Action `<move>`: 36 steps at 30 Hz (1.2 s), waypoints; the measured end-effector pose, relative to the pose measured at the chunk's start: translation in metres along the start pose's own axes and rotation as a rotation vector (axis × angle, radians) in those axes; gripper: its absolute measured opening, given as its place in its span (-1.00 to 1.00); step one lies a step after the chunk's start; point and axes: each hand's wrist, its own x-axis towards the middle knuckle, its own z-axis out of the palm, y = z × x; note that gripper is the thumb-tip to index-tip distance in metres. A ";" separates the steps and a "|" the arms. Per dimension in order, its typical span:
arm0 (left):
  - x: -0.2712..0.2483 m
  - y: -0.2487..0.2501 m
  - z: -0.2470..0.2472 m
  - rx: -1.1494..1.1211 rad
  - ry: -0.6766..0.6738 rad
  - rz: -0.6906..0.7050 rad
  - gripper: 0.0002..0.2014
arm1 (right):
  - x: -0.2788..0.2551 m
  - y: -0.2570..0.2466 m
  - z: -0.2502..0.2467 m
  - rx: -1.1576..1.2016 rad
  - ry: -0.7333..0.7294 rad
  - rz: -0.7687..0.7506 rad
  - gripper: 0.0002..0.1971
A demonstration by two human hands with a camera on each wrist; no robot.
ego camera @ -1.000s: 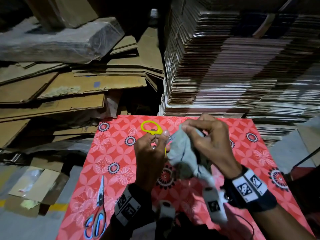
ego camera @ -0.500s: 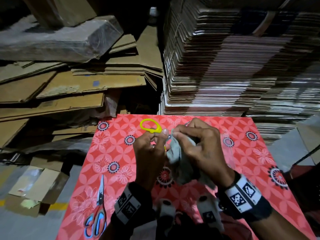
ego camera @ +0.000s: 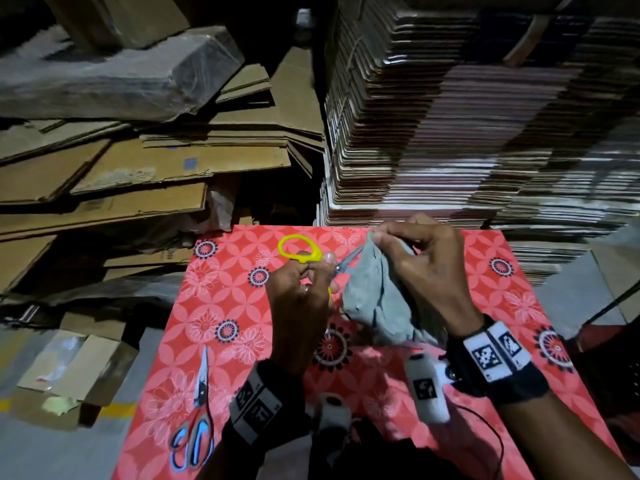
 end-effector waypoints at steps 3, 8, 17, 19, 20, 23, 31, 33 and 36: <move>0.000 0.002 0.001 -0.016 0.012 -0.045 -0.64 | -0.022 -0.019 0.009 0.013 -0.107 -0.102 -0.85; 0.000 0.004 0.003 -0.034 0.014 -0.057 -0.68 | 0.000 -0.004 -0.002 0.015 -0.059 -0.030 -0.85; 0.008 0.001 -0.002 -0.123 0.014 -0.124 -0.59 | 0.004 0.002 -0.009 0.292 0.016 0.111 -0.86; 0.010 0.001 -0.004 -0.212 0.038 -0.174 -0.60 | 0.003 0.003 -0.013 0.339 0.000 0.136 -0.94; 0.010 0.001 -0.005 -0.249 0.046 -0.190 -0.60 | 0.002 0.004 -0.015 0.346 -0.015 0.141 -0.96; 0.012 0.002 -0.006 -0.286 0.044 -0.201 -0.58 | 0.001 0.007 -0.021 0.288 -0.052 0.115 -0.98; 0.009 0.007 -0.004 -0.343 0.058 -0.199 -0.61 | 0.003 0.012 -0.019 0.167 0.126 0.138 -0.79; 0.009 0.006 -0.004 -0.345 0.066 -0.199 -0.65 | 0.004 0.011 -0.020 0.174 0.142 0.172 -0.67; 0.009 0.002 -0.004 -0.309 0.071 -0.173 -0.63 | 0.004 0.005 -0.020 0.229 0.116 0.223 -0.52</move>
